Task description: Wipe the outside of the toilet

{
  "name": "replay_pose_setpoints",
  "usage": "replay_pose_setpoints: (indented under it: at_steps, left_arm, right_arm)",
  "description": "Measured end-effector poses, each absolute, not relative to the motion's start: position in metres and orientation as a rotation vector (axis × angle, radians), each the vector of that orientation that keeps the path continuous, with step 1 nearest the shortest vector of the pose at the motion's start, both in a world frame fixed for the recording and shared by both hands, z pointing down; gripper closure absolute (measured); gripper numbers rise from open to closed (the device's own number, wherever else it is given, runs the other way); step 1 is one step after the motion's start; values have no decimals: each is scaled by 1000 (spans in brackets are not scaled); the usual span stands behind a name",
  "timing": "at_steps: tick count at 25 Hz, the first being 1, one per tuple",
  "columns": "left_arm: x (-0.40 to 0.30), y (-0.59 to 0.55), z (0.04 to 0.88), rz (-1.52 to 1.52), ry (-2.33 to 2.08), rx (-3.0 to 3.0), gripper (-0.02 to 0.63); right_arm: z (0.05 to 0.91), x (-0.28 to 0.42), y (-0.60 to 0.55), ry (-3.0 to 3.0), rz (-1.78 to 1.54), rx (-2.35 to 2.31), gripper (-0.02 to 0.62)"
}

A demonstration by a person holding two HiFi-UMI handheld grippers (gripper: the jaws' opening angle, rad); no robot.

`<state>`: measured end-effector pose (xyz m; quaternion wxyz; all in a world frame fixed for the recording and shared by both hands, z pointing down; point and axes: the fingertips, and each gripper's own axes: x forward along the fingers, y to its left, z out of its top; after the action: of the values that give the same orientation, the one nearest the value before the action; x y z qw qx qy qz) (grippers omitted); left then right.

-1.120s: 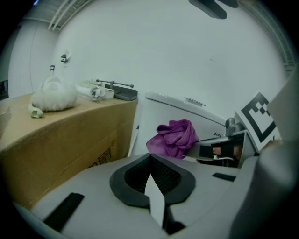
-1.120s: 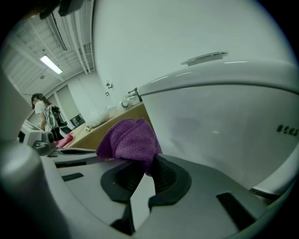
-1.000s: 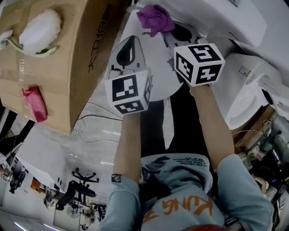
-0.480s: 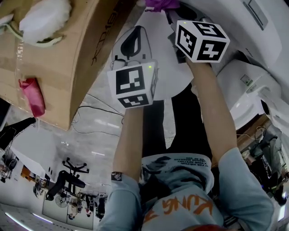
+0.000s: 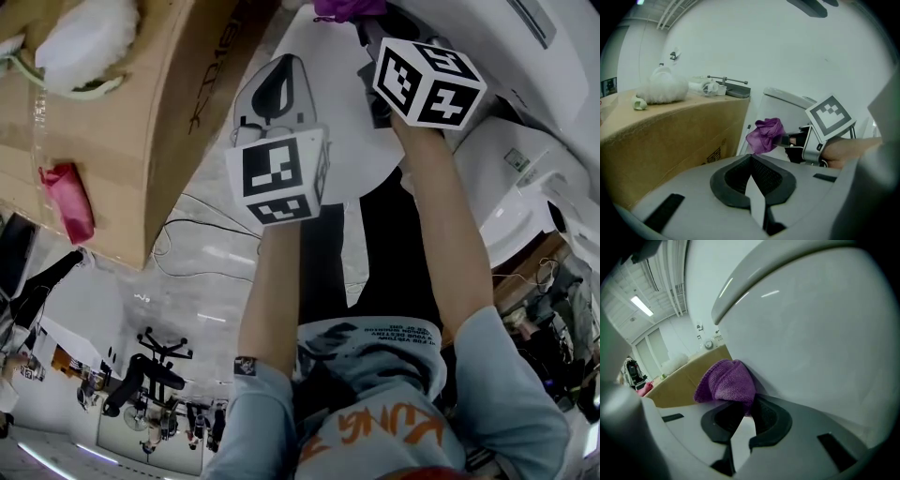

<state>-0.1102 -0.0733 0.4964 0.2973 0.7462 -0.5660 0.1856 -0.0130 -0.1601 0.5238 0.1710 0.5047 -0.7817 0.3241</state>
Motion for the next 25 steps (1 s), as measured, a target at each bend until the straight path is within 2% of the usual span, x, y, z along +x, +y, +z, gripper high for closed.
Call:
replay_pose_setpoints:
  at_steps: [25]
  left_arm:
    - [-22, -31, 495, 594, -1339, 2129, 588]
  right_arm:
    - [526, 96, -98, -2127, 971, 1605, 541]
